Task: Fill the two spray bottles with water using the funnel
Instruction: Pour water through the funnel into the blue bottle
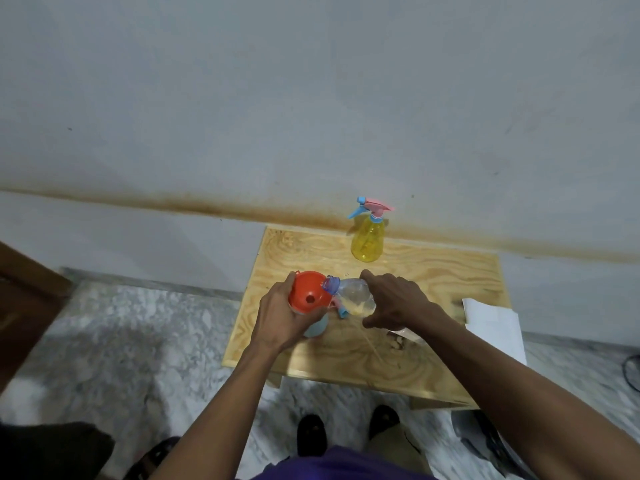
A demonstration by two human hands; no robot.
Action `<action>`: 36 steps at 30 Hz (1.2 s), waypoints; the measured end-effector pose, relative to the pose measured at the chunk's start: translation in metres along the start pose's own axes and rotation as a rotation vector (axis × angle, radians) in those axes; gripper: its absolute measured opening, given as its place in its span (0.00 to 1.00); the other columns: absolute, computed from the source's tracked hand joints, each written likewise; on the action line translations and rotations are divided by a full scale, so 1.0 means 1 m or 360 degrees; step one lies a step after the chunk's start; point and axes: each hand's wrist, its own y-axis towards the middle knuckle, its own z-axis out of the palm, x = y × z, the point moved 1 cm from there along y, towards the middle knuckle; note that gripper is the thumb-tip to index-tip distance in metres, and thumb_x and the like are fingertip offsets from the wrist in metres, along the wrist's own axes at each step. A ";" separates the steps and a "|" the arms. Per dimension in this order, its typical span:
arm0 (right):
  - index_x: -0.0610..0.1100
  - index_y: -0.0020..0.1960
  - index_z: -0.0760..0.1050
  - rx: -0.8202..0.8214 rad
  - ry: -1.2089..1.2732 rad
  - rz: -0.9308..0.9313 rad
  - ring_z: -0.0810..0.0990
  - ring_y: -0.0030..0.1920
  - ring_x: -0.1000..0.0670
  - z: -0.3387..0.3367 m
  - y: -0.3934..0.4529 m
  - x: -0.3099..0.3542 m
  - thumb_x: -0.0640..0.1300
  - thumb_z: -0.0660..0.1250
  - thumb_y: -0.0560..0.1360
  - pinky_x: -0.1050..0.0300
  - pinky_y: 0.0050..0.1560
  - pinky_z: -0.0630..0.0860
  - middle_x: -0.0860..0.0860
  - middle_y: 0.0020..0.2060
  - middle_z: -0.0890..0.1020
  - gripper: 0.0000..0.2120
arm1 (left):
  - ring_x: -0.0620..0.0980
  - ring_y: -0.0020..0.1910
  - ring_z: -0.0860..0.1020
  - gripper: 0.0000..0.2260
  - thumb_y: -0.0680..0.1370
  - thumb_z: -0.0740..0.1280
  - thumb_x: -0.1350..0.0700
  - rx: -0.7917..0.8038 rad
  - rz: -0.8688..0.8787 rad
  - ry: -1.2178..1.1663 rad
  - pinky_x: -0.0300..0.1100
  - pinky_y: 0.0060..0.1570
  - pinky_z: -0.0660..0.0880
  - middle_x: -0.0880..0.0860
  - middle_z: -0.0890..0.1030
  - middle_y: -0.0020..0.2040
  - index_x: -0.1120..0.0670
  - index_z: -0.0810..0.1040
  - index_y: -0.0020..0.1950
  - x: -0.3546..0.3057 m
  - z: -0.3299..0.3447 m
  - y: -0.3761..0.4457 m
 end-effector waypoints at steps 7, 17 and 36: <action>0.47 0.65 0.64 0.0064 -0.0073 0.0026 0.78 0.42 0.44 -0.001 0.005 0.001 0.57 0.76 0.64 0.52 0.36 0.74 0.46 0.49 0.79 0.37 | 0.50 0.51 0.77 0.38 0.66 0.77 0.41 0.0007 -0.0004 -0.0003 0.45 0.51 0.75 0.51 0.78 0.54 0.52 0.69 0.72 0.005 0.001 0.001; 0.46 0.66 0.63 0.0089 -0.0177 0.0038 0.75 0.40 0.44 -0.005 0.006 0.004 0.56 0.76 0.64 0.53 0.36 0.72 0.47 0.48 0.79 0.37 | 0.50 0.54 0.76 0.41 0.66 0.77 0.40 -0.0004 -0.0036 0.0000 0.48 0.54 0.76 0.52 0.78 0.58 0.51 0.66 0.75 0.007 0.003 0.002; 0.47 0.66 0.63 0.0097 -0.0238 0.0049 0.74 0.40 0.45 -0.007 0.005 0.006 0.57 0.77 0.64 0.53 0.35 0.71 0.47 0.49 0.79 0.37 | 0.50 0.59 0.75 0.46 0.65 0.76 0.37 0.0005 -0.0077 0.0052 0.48 0.57 0.75 0.51 0.77 0.61 0.52 0.63 0.77 0.009 0.006 0.005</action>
